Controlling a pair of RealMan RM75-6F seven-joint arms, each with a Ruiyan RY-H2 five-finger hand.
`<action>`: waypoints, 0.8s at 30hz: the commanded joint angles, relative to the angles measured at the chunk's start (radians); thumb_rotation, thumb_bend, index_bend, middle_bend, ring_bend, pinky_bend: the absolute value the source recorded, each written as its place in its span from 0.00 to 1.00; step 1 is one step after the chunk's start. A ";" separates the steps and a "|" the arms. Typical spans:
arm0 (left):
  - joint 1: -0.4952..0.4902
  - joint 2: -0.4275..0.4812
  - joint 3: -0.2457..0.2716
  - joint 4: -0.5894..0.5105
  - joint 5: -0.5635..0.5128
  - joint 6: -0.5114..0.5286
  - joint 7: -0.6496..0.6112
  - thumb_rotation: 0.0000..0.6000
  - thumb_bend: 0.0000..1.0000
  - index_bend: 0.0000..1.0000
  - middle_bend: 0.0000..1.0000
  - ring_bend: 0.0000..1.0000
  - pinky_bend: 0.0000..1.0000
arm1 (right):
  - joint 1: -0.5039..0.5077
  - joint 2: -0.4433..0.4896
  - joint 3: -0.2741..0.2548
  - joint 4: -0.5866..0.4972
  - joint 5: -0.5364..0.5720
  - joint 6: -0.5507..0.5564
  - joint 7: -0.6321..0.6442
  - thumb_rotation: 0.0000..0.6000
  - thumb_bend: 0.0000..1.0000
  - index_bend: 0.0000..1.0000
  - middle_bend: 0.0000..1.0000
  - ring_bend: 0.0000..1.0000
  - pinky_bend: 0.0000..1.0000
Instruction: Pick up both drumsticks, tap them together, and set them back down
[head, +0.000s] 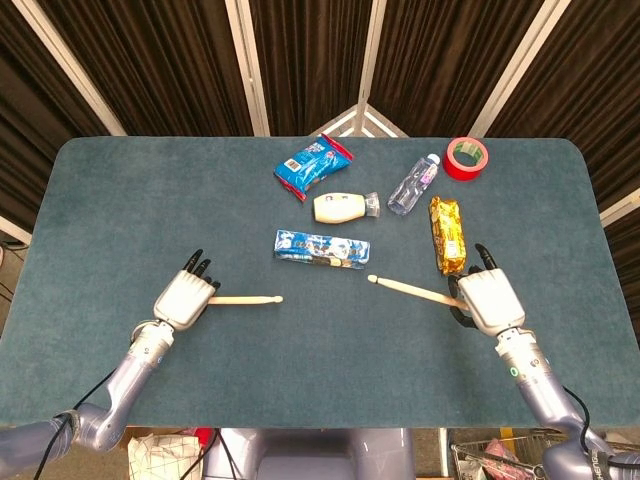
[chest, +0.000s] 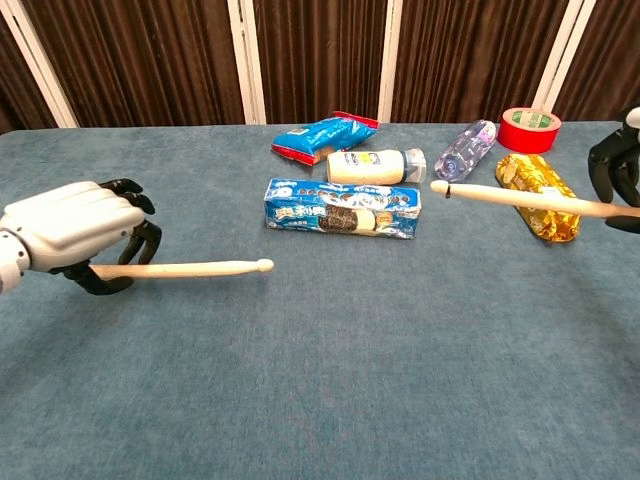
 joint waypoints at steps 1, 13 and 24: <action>-0.005 -0.007 0.003 -0.001 -0.012 -0.010 0.025 1.00 0.49 0.54 0.54 0.14 0.07 | -0.003 -0.001 0.001 0.003 -0.004 -0.004 0.002 1.00 0.49 0.76 0.65 0.46 0.07; -0.002 0.012 -0.004 -0.079 -0.131 -0.041 0.122 1.00 0.49 0.42 0.44 0.08 0.04 | -0.009 0.006 0.017 -0.002 -0.009 -0.021 -0.003 1.00 0.49 0.77 0.65 0.46 0.07; 0.009 0.084 -0.032 -0.228 -0.176 0.028 0.145 1.00 0.47 0.17 0.25 0.00 0.00 | -0.018 0.007 0.029 0.000 0.009 -0.034 -0.016 1.00 0.49 0.77 0.65 0.46 0.07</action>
